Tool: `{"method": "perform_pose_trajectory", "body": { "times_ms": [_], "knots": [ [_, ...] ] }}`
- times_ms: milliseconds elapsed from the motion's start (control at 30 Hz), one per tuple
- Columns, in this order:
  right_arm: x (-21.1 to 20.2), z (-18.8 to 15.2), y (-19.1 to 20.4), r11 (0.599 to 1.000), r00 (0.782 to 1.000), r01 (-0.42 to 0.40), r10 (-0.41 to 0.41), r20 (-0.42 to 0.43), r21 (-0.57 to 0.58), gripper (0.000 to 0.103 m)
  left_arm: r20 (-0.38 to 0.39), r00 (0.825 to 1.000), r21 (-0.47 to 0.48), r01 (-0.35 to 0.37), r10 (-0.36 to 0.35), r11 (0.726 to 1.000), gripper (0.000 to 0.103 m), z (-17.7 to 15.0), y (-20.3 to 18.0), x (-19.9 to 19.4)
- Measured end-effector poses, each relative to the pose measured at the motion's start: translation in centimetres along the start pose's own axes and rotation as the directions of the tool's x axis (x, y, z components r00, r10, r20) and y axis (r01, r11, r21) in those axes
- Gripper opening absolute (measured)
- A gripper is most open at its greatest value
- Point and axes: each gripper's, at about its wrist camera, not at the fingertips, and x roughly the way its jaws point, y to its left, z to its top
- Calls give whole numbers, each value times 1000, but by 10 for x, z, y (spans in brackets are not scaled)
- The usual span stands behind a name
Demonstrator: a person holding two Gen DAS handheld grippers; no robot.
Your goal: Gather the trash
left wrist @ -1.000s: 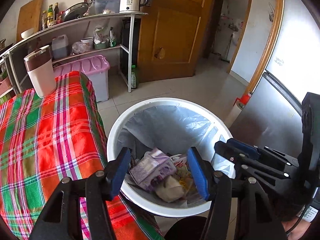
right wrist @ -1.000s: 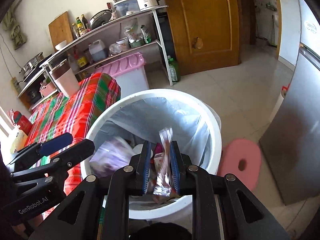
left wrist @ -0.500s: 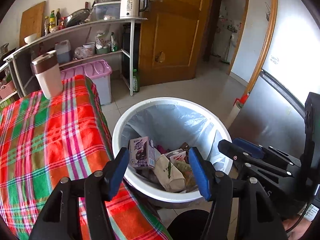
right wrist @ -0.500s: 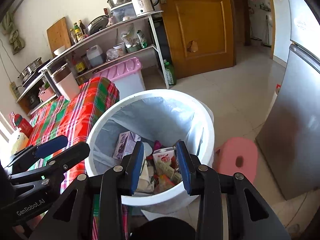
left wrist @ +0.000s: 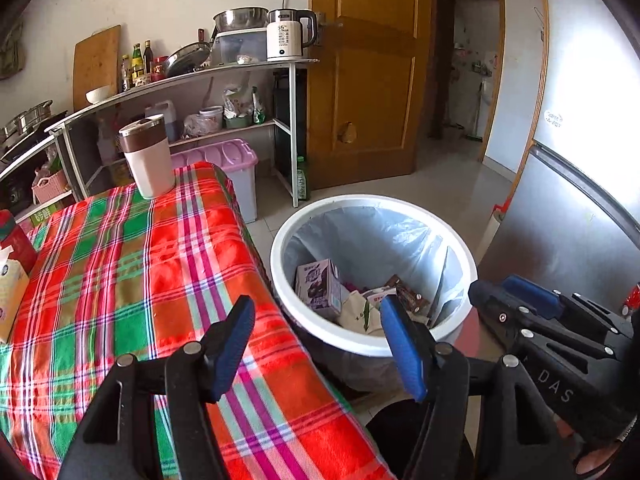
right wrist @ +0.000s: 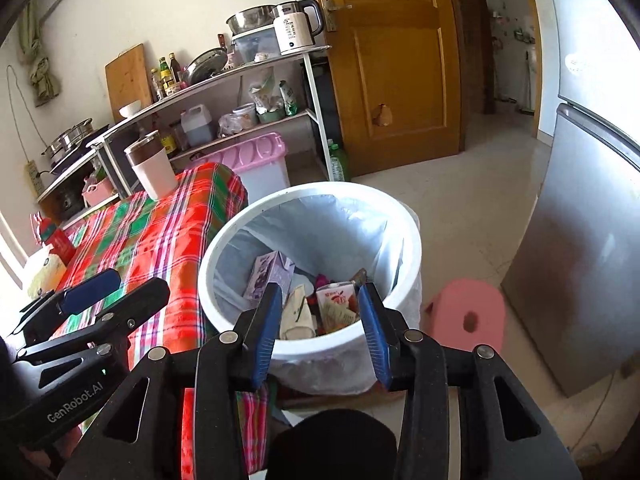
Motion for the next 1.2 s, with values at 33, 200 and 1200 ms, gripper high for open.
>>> {"method": "perform_pose_trajectory", "body": {
  "times_ms": [33, 200, 1200],
  "knots": [
    [-2, -2, 1, 1000, 1000, 4, -4, 2, -1, 43, -1, 1000, 1, 0, 0, 1000, 67, -2, 0, -1],
    [-10, -10, 4, 1000, 1000, 23, -23, 10, -6, 44, -5, 1000, -2, -6, 6, 1000, 67, -10, 0, -7],
    [-26, -23, 3, 1000, 1000, 22, -23, 19, 18, 44, 6, 1000, -13, -15, 15, 1000, 67, -22, -4, -22]
  ]
}}
